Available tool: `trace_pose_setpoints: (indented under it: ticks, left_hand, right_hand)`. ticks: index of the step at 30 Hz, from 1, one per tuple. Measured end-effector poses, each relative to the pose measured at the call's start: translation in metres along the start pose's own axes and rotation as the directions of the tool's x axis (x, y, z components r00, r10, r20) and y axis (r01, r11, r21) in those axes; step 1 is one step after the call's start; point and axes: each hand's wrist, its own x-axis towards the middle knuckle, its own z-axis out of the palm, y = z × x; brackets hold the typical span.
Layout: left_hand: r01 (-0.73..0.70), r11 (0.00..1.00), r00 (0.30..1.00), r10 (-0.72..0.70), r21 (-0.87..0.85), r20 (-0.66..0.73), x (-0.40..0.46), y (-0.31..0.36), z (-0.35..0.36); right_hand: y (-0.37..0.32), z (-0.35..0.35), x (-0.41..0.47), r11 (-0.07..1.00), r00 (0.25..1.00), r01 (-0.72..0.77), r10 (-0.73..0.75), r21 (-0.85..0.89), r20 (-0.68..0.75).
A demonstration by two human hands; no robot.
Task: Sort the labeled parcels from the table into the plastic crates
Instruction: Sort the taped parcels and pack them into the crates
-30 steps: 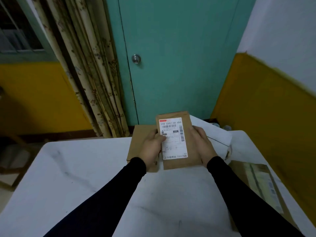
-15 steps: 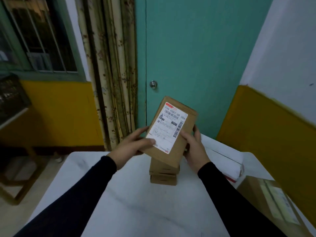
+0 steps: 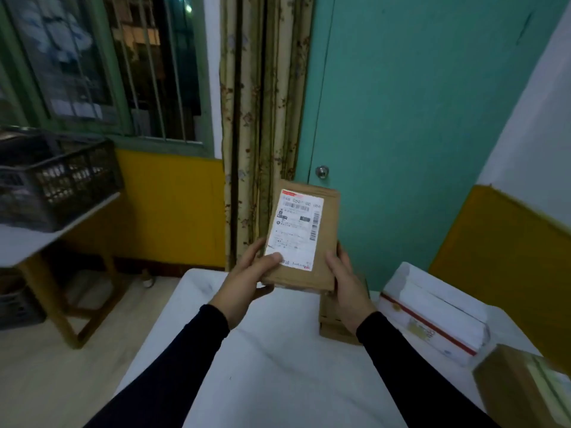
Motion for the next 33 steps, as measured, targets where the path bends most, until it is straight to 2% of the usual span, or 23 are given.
trace_pose_setpoints:
  ticks: [8, 12, 15, 17, 19, 21, 27, 29, 33]
  left_hand:
    - [-0.002, 1.0, 0.98, -0.003, -0.028, -0.199, -0.079, -0.013, -0.039]
    - [-0.001, 0.999, 0.954, 0.015, 0.048, -0.3, -0.118, -0.011, -0.036]
    - [0.059, 0.993, 0.931, -0.017, 0.105, -0.364, -0.139, -0.006, -0.025]
    - [0.145, 0.987, 0.924, -0.112, 0.063, -0.366, -0.149, 0.002, -0.017]
    - [0.215, 0.975, 0.915, -0.22, -0.054, -0.339, -0.153, 0.008, -0.014]
    - [0.228, 0.969, 0.917, -0.246, -0.093, -0.315, -0.156, 0.012, -0.014]
    - [0.161, 0.98, 0.944, -0.118, 0.116, -0.308, -0.17, 0.013, -0.033]
    - [0.135, 0.983, 0.951, -0.092, 0.125, -0.296, -0.179, 0.015, -0.051]
    - [0.058, 0.998, 0.948, -0.043, 0.037, -0.315, -0.201, 0.015, -0.108]
  right_hand:
    - [0.011, 0.055, -0.017, 0.996, 0.959, -0.088, 0.093, -0.033, 0.266]
    - [0.019, 0.062, -0.037, 0.988, 0.922, -0.151, 0.155, -0.037, 0.356]
    - [0.021, 0.061, -0.049, 0.971, 0.881, -0.236, 0.233, -0.044, 0.411]
    - [0.023, 0.057, -0.052, 0.96, 0.857, -0.275, 0.271, -0.057, 0.438]
    - [0.022, 0.053, -0.056, 0.956, 0.853, -0.281, 0.29, -0.086, 0.434]
    - [0.021, 0.047, -0.056, 0.955, 0.857, -0.279, 0.296, -0.104, 0.422]
    - [0.011, 0.061, -0.057, 0.972, 0.855, -0.22, 0.23, -0.076, 0.466]
    - [0.011, 0.083, -0.062, 0.982, 0.856, -0.174, 0.188, -0.073, 0.482]
    - [0.017, 0.145, -0.074, 0.995, 0.865, -0.088, 0.101, -0.049, 0.491]
